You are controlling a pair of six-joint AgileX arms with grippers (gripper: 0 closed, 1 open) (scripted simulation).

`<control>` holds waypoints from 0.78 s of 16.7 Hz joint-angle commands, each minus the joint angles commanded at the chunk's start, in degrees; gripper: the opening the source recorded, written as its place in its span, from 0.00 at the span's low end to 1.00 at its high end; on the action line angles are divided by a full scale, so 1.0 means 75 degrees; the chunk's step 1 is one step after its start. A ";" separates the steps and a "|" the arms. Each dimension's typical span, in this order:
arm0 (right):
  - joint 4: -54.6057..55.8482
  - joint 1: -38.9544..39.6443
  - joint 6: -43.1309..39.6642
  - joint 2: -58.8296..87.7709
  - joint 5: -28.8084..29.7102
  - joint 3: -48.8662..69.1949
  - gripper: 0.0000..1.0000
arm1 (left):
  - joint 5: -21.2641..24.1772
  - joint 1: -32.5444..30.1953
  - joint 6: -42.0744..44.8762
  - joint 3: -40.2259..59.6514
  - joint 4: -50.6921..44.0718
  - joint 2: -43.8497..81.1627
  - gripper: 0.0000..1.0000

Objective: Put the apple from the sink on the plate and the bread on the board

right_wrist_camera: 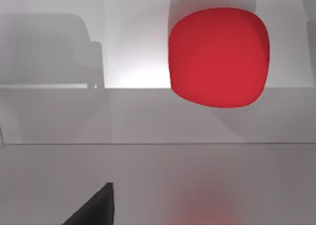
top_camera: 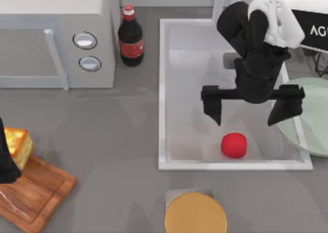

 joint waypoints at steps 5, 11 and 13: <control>0.0271 -0.0035 -0.0003 0.0159 0.0000 -0.0130 1.00 | 0.0000 0.0000 0.0000 0.0000 0.0000 0.0000 1.00; 0.2043 -0.0008 0.0021 0.1231 0.0011 -0.0819 1.00 | 0.0000 0.0000 0.0000 0.0000 0.0000 0.0000 1.00; 0.2715 0.0000 0.0028 0.1629 0.0016 -0.1087 1.00 | 0.0000 0.0000 0.0000 0.0000 0.0000 0.0000 1.00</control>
